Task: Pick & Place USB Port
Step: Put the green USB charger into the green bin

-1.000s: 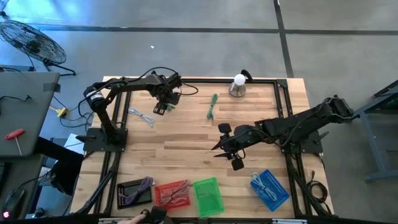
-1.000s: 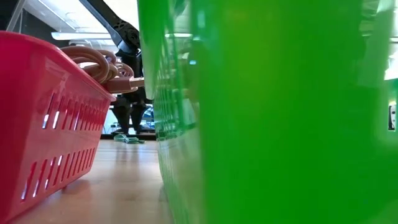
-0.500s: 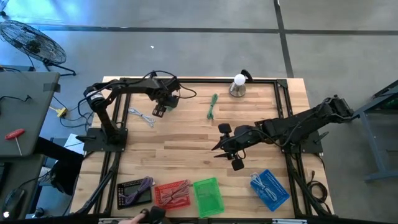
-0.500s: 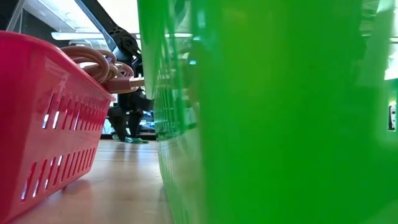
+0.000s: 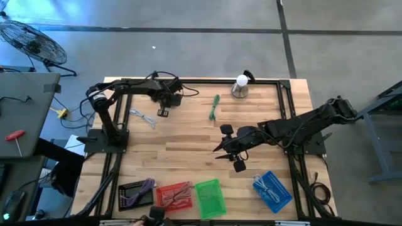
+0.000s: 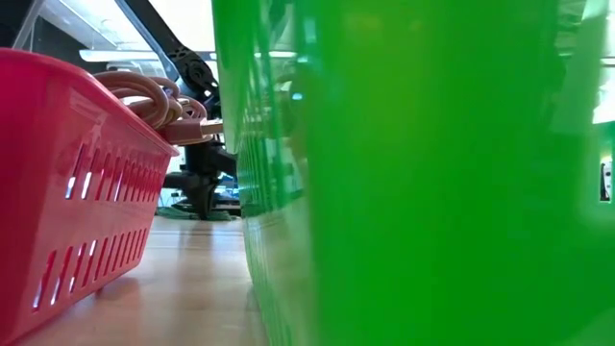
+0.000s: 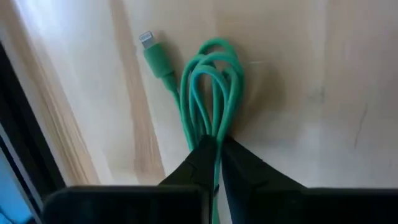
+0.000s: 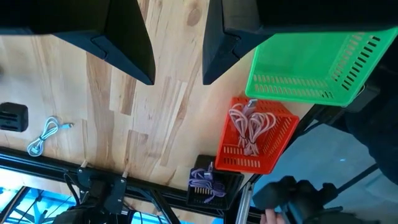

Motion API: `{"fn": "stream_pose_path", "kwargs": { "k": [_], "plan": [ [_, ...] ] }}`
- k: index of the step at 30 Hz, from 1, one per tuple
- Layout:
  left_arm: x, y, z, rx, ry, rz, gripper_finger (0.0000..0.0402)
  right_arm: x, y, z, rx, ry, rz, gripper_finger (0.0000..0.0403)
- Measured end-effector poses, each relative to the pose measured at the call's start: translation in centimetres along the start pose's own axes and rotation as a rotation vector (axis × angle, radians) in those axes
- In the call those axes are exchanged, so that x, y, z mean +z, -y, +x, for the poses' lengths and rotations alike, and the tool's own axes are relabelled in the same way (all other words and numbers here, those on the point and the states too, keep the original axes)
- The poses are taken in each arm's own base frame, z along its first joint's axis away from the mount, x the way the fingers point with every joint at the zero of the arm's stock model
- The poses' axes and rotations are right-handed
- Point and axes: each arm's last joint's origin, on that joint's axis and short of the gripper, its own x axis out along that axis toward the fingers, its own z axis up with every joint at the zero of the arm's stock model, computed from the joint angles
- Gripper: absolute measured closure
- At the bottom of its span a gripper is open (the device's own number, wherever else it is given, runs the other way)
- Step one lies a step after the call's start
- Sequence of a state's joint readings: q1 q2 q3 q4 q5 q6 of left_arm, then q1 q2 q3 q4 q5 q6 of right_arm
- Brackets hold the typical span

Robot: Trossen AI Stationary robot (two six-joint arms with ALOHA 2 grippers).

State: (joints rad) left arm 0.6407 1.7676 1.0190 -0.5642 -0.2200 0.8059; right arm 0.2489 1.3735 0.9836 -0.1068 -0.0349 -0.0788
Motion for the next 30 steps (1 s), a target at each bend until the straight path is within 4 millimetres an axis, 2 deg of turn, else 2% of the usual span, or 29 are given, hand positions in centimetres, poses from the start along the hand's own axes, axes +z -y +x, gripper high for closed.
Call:
{"fn": "stream_pose_path", "kwargs": {
  "k": [4,6,10,13,16,21,23,27,30],
  "plan": [
    [0.5,0.6,-1.0,0.003,-0.071,-0.075,0.0397,0.0,0.0,0.0,0.003,0.000,0.000,0.0277],
    [1.0,1.3,-2.6,-0.001,-0.074,-0.082,0.0398,0.0,-0.2,0.0,0.024,0.004,-0.001,0.0277],
    [2.5,3.3,-7.0,0.017,0.000,-0.090,0.0399,0.1,-0.9,0.0,0.070,0.011,-0.016,0.0277],
    [3.6,5.6,-11.5,0.043,0.151,-0.117,0.0399,0.6,-2.2,0.0,0.223,0.066,-0.038,0.0280],
    [4.4,8.7,-16.2,0.014,0.390,-0.165,0.0400,1.2,-4.0,-0.3,0.376,0.132,-0.077,0.0292],
    [5.5,15.1,-24.2,-0.208,0.935,-0.278,0.0400,1.1,-6.5,-0.8,0.425,0.111,-0.110,0.0317],
    [5.8,18.1,-26.5,-0.276,1.098,-0.307,0.0401,1.0,-7.4,-0.9,0.448,0.107,-0.120,0.0323],
    [5.8,23.2,-28.5,-0.320,1.209,-0.362,0.0401,1.0,-9.0,-1.3,0.500,0.109,-0.109,0.0327],
    [6.3,26.6,-28.2,-0.290,1.200,-0.499,0.0401,1.2,-9.9,-1.6,0.526,0.115,-0.097,0.0327]
  ]
}}
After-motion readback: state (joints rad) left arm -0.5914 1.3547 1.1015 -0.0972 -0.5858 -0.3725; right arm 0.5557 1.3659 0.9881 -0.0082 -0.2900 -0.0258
